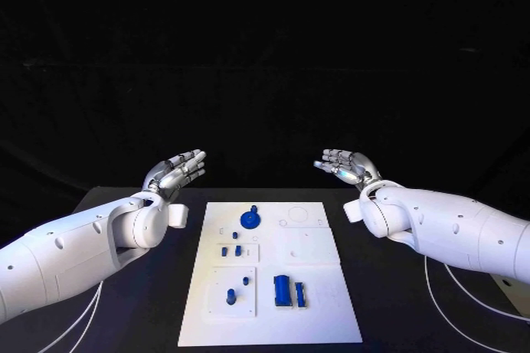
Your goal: Assemble the parts on the task board
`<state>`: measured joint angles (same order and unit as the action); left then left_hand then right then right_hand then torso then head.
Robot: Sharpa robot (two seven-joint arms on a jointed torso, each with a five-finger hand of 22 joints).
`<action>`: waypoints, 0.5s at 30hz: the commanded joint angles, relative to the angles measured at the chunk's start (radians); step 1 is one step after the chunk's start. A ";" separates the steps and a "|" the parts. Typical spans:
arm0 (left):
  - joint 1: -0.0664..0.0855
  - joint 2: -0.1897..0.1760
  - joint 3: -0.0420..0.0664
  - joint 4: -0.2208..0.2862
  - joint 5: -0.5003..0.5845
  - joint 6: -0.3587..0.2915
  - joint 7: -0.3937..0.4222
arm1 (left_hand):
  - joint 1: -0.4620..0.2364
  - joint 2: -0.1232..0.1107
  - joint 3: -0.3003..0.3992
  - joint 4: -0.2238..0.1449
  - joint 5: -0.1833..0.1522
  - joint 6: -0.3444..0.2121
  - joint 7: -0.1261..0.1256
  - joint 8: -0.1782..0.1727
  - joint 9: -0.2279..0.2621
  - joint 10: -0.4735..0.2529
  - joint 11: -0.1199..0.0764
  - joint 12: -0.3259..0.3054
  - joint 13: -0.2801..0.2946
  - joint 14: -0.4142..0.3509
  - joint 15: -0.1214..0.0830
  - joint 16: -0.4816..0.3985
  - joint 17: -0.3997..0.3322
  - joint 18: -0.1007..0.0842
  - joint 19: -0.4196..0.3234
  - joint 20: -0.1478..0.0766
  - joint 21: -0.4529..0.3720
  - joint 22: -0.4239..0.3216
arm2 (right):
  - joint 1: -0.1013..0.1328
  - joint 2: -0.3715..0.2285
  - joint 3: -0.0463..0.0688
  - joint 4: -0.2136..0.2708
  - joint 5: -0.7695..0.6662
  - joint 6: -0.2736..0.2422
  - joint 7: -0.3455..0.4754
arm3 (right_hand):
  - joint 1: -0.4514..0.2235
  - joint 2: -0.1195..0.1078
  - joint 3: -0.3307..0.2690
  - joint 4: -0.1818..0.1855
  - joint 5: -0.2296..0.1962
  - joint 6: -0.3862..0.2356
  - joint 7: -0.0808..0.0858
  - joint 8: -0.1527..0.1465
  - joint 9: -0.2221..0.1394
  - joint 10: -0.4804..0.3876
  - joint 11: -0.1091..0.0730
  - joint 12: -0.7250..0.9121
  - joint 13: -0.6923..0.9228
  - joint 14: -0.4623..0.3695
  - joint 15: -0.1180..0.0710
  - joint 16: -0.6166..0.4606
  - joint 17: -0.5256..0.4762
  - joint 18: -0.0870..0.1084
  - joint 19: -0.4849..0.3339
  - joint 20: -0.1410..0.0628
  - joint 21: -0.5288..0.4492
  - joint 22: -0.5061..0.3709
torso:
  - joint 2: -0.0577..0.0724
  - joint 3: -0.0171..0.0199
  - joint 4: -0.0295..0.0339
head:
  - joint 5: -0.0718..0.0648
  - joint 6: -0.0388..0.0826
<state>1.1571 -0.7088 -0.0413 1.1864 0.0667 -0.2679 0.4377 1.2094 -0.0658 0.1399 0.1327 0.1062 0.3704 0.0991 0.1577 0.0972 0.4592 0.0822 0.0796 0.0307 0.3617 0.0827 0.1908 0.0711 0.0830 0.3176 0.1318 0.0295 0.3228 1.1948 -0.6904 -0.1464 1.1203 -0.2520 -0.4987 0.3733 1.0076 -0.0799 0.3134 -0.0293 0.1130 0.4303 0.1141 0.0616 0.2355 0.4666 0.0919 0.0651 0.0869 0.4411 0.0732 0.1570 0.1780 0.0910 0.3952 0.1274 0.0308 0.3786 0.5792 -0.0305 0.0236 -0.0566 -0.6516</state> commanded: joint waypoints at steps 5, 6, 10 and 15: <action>-0.023 -0.013 0.009 0.086 -0.016 -0.113 0.019 | -1.209 0.066 -0.140 -0.133 -0.106 -0.370 -0.099 -0.158 -0.097 -0.459 -0.082 -0.080 -0.031 -0.362 -0.083 -0.191 -0.071 -0.083 -0.318 -0.132 -0.030 -0.323 | -0.035 -0.021 0.033 0.107 0.058 -0.070 0.036 | -1.008 0.080 -0.313 0.029 -0.113 -0.430 -0.114 -0.062 -0.235 -0.467 -0.092 -0.065 -0.087 -0.441 -0.073 -0.157 -0.178 -0.091 -0.395 -0.127 -0.031 -0.379 | -0.028 0.0246 -0.0193 | 0.045 0.041; -0.031 -0.018 0.012 0.113 -0.021 -0.149 0.025 | -1.209 0.066 -0.140 -0.133 -0.106 -0.370 -0.099 -0.158 -0.097 -0.459 -0.082 -0.080 -0.031 -0.362 -0.083 -0.191 -0.071 -0.083 -0.318 -0.132 -0.030 -0.323 | -0.046 -0.028 0.045 0.143 0.078 -0.091 0.047 | -1.008 0.080 -0.313 0.029 -0.113 -0.430 -0.114 -0.062 -0.235 -0.467 -0.092 -0.065 -0.087 -0.441 -0.073 -0.157 -0.178 -0.091 -0.395 -0.127 -0.031 -0.379 | -0.032 0.0277 -0.0216 | 0.051 0.047; -0.052 -0.033 0.020 0.188 -0.034 -0.247 0.041 | -1.209 0.066 -0.140 -0.133 -0.106 -0.370 -0.099 -0.158 -0.097 -0.459 -0.082 -0.080 -0.031 -0.362 -0.083 -0.191 -0.071 -0.083 -0.318 -0.132 -0.030 -0.323 | -0.077 -0.048 0.077 0.240 0.133 -0.148 0.079 | -1.008 0.080 -0.313 0.029 -0.113 -0.430 -0.114 -0.062 -0.235 -0.467 -0.092 -0.065 -0.087 -0.441 -0.073 -0.157 -0.178 -0.091 -0.395 -0.127 -0.031 -0.379 | -0.035 0.0305 -0.0236 | 0.057 0.052; -0.083 -0.055 0.032 0.299 -0.052 -0.392 0.064 | -1.209 0.066 -0.140 -0.133 -0.106 -0.370 -0.099 -0.158 -0.097 -0.459 -0.082 -0.080 -0.031 -0.362 -0.083 -0.191 -0.071 -0.083 -0.318 -0.132 -0.030 -0.323 | -0.119 -0.073 0.120 0.369 0.206 -0.224 0.121 | -1.008 0.080 -0.313 0.029 -0.113 -0.430 -0.114 -0.062 -0.235 -0.467 -0.092 -0.065 -0.087 -0.441 -0.073 -0.157 -0.178 -0.091 -0.395 -0.127 -0.031 -0.379 | -0.035 0.0305 -0.0236 | 0.057 0.052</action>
<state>1.0768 -0.7606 -0.0116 1.4659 0.0448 -0.5093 0.4593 0.1917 -0.0046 0.0159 0.0088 0.0116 0.0287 0.0056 0.0133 0.0070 0.0363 0.0043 0.0114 0.0034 0.0279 0.0047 0.0174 0.0054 0.0211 0.0265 0.0085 0.0061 0.0235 1.0809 -0.7588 -0.0299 1.4691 -0.1246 -0.6376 0.4284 0.0941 -0.0056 0.0255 0.0000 0.0135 0.0326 0.0064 0.0072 0.0172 0.0356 0.0055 0.0087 0.0065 0.0344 0.0041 0.0137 0.0130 0.0136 0.0297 0.0075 0.0087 0.0276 0.5465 -0.0022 0.0016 -0.0007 -0.6007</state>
